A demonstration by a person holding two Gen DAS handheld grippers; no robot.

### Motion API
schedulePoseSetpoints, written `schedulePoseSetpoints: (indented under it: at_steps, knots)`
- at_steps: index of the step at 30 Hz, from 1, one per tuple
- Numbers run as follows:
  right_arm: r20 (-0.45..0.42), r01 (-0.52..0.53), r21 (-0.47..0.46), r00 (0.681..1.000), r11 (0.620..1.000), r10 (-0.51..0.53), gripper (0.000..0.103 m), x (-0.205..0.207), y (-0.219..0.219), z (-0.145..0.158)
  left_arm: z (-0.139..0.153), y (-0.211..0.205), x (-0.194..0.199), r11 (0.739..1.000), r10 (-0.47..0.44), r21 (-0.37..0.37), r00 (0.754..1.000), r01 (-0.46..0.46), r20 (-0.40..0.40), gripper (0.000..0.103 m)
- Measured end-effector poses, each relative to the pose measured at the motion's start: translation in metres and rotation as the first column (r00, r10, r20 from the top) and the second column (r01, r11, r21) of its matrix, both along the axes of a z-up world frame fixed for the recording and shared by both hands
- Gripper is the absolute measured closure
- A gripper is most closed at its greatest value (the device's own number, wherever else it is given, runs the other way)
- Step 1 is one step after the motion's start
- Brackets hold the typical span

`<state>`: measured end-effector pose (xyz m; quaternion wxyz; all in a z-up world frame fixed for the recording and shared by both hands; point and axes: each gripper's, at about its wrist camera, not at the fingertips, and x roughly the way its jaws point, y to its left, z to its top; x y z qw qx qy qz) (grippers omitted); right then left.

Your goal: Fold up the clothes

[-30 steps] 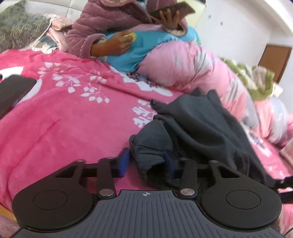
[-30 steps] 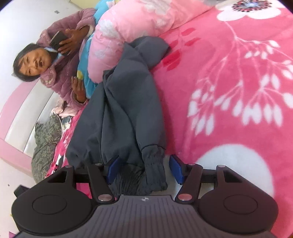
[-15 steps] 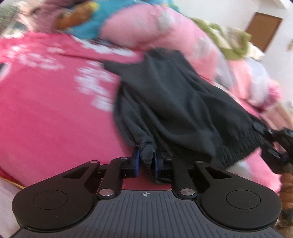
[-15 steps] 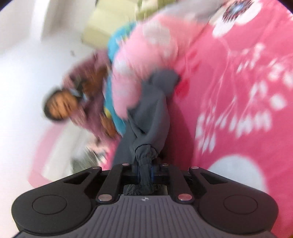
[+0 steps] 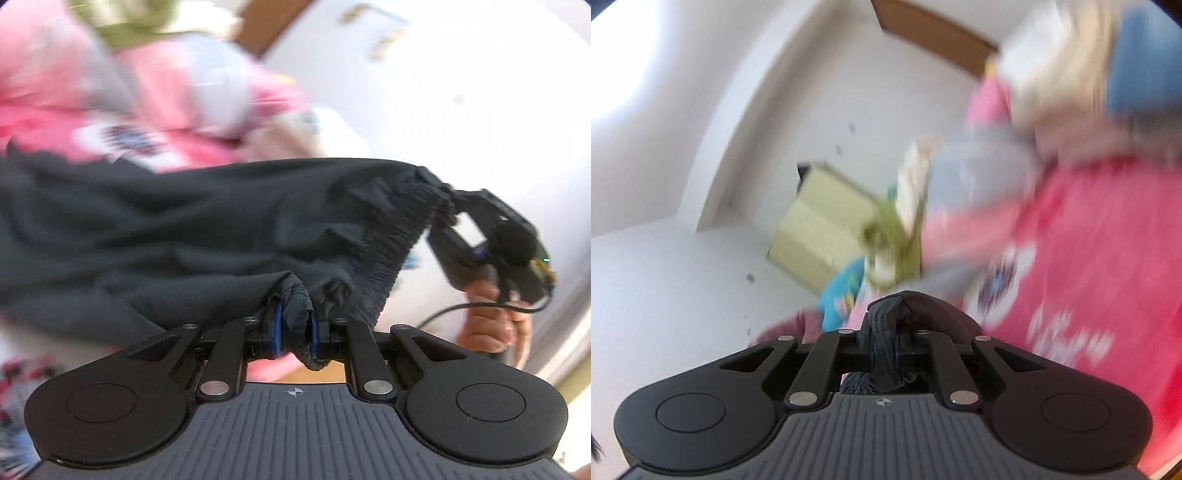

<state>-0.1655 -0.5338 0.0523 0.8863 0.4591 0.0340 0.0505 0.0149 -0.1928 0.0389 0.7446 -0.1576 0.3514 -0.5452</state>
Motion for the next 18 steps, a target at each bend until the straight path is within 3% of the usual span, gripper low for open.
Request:
schedulePoseSetpoints:
  at_steps: [2, 5, 9, 12, 15, 18]
  knots:
    - [0.031, 0.055, -0.065, 0.998, 0.996, -0.053, 0.093, -0.023, -0.006, 0.028, 0.007, -0.011, -0.009, 0.997, -0.058, -0.054, 0.998, 0.058, 0.008, 0.090]
    - [0.015, 0.069, -0.144, 0.998, 0.987, -0.068, 0.093, -0.023, 0.003, 0.053, 0.002, 0.000, -0.009, 0.995, -0.051, -0.087, 0.999, 0.051, 0.004, 0.090]
    - [-0.053, 0.003, -0.214, 0.998, 0.977, -0.015, 0.093, 0.017, 0.026, 0.069, -0.009, 0.044, 0.001, 0.991, 0.074, -0.108, 0.997, -0.075, -0.014, 0.090]
    - [-0.102, -0.107, -0.254, 0.991, 0.961, 0.084, 0.093, 0.082, 0.063, 0.076, -0.015, 0.092, 0.008, 0.969, 0.201, -0.138, 0.979, -0.204, -0.033, 0.090]
    - [-0.148, -0.254, -0.312, 0.965, 0.916, 0.217, 0.093, 0.156, 0.117, 0.084, -0.021, 0.153, 0.012, 0.916, 0.363, -0.165, 0.930, -0.366, -0.050, 0.090]
    - [-0.207, -0.417, -0.361, 0.908, 0.834, 0.364, 0.093, 0.239, 0.195, 0.084, -0.034, 0.214, 0.019, 0.831, 0.523, -0.163, 0.847, -0.531, -0.095, 0.090]
